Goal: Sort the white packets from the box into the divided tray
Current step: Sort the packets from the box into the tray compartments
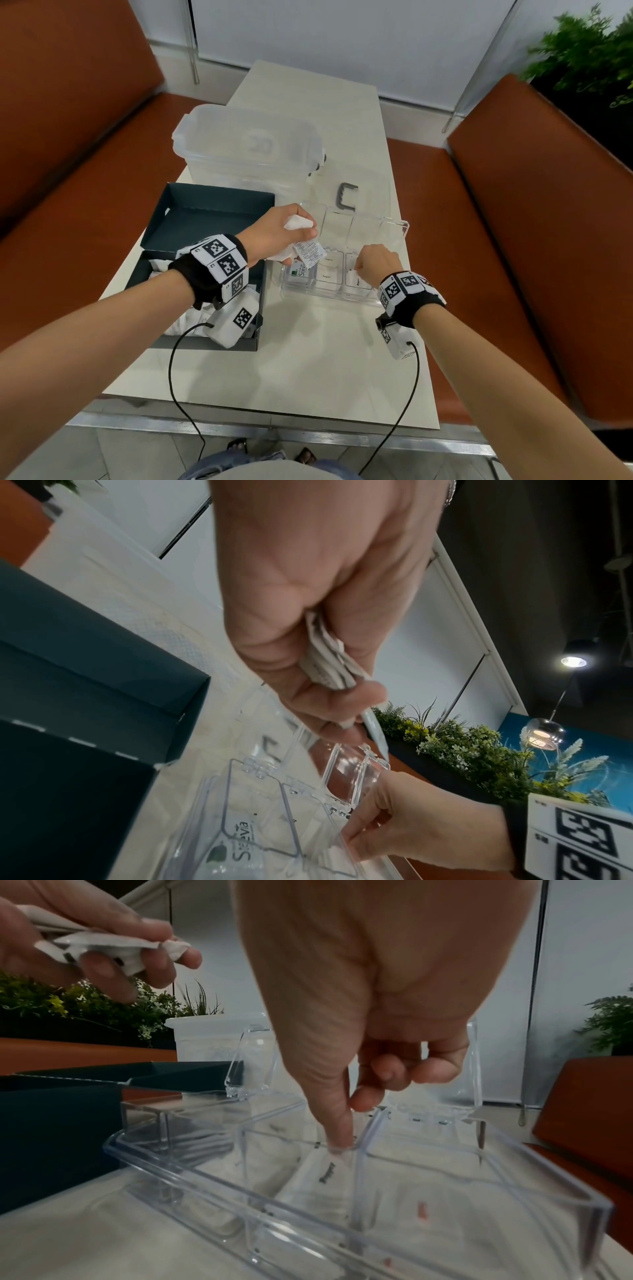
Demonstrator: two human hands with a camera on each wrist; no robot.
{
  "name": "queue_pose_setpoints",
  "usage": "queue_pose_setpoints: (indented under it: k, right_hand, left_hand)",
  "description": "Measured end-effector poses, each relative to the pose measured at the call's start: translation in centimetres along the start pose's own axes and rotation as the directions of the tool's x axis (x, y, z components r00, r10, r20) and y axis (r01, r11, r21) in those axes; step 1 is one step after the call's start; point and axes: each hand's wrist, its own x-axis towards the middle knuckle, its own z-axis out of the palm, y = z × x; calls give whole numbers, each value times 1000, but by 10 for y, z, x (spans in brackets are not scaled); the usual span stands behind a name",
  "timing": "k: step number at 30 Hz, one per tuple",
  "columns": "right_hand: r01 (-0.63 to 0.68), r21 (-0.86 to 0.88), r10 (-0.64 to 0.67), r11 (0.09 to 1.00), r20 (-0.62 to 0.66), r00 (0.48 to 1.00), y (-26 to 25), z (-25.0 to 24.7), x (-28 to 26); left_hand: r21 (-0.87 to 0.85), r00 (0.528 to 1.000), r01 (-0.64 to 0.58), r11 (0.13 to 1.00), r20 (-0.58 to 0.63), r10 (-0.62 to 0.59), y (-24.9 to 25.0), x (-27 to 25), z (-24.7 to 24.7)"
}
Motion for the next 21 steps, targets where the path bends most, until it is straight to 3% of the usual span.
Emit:
queue_pose_setpoints:
  k: [6,9,12,15,17,19,21]
  right_hand:
    - [-19,85,17,996,24,1000,5,-5,-6]
    - [31,293,3,956,-116,993,5,-17,-14]
    - [177,636,16,751,-286,958,-9,-33,-34]
    - [204,825,-62,526,-203,977,-30,-41,-52]
    - [184,872,-60,454,-177,982,-38,-41,-55]
    - [168,908,59,383,-206,977,-39,-42,-53]
    - [183,901,195,394,-277,941,-35,-42,-49]
  left_hand:
    - [-35,1000,19,999,-3,-19,0,-3,1]
    - [-62,999,47,997,-16,-48,0,-3,0]
    - [-79,998,52,995,-24,-54,1,-3,2]
    - [-92,999,41,995,-31,-44,4,-2,8]
    - [-120,999,40,992,-21,-42,7,-3,11]
    - [-168,999,50,985,-9,-52,9,-4,12]
    - [-180,996,71,981,-36,-78,10,-6,10]
